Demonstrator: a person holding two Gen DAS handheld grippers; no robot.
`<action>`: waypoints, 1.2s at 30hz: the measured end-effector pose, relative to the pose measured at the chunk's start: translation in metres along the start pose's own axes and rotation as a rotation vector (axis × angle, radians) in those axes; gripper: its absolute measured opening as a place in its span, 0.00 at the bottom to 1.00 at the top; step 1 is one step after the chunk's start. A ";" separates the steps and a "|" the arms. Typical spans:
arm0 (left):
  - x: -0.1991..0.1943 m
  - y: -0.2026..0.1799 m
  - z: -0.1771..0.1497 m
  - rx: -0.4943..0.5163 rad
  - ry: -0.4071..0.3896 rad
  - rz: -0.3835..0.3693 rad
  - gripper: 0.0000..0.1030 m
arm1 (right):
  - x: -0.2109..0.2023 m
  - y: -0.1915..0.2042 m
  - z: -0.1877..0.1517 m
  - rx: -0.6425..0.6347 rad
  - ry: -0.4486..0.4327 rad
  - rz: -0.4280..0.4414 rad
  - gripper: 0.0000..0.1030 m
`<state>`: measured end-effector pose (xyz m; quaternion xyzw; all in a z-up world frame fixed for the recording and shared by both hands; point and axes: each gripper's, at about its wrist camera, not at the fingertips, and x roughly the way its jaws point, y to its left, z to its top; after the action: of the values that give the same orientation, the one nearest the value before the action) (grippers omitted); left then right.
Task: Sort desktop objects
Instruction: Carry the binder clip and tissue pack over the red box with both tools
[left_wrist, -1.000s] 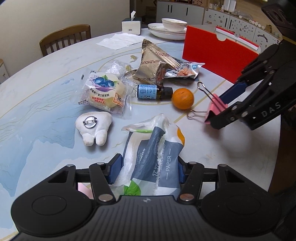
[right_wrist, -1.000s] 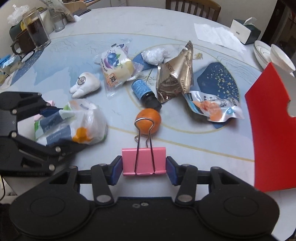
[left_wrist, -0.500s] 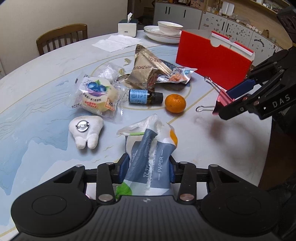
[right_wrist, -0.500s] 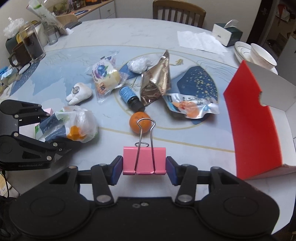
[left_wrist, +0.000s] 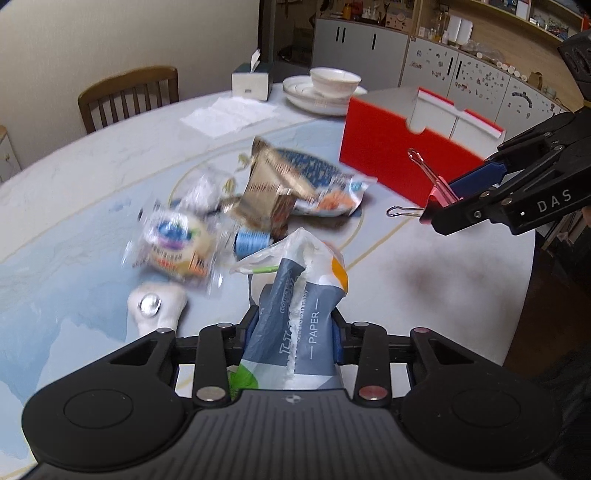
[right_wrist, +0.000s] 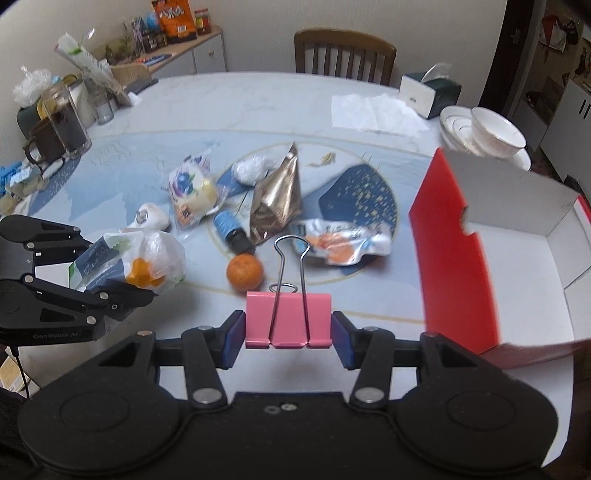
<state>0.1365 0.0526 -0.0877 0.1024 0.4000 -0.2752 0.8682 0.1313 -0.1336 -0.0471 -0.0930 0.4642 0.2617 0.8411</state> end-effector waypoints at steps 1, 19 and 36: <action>-0.001 -0.004 0.005 0.001 -0.006 0.002 0.34 | -0.003 -0.005 0.001 0.000 -0.009 0.003 0.48; 0.022 -0.097 0.104 0.078 -0.086 -0.020 0.34 | -0.043 -0.112 0.017 0.025 -0.099 0.036 0.48; 0.069 -0.177 0.170 0.210 -0.093 -0.049 0.34 | -0.048 -0.205 0.002 0.073 -0.111 0.014 0.48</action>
<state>0.1827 -0.1887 -0.0196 0.1699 0.3307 -0.3413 0.8633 0.2204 -0.3231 -0.0241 -0.0443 0.4266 0.2552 0.8666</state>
